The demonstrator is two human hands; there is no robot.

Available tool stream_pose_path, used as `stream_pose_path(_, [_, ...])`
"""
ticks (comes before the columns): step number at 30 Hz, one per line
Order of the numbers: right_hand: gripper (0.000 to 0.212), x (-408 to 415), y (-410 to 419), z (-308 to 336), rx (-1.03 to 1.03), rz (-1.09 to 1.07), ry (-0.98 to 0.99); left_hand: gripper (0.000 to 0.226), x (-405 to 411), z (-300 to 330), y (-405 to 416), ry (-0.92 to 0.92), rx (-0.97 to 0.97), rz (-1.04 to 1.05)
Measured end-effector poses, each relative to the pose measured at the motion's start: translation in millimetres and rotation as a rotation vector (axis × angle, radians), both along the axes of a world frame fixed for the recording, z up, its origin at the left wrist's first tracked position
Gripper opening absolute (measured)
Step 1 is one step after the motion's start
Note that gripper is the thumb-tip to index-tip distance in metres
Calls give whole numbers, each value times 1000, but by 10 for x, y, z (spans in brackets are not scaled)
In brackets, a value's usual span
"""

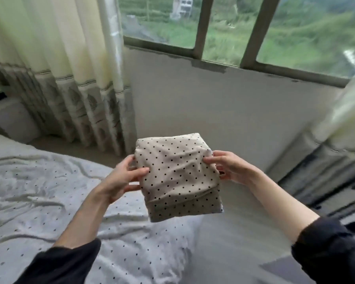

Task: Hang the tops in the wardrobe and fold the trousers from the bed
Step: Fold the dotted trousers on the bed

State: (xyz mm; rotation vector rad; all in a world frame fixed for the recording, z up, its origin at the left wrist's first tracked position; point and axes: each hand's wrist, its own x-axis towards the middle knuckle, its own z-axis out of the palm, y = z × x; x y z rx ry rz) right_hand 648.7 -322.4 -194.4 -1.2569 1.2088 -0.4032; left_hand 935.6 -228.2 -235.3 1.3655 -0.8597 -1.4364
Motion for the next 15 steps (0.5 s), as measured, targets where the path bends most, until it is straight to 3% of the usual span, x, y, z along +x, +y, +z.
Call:
stream_pose_path(7, [19,-2180,827,523,-124,-499,18,40,-2077,522,-533,-15,-128,-473])
stream_pose_path(15, [17,-4064,2383,984,-260,-979,81,55,-4474,1041,-209,63,-282,-988])
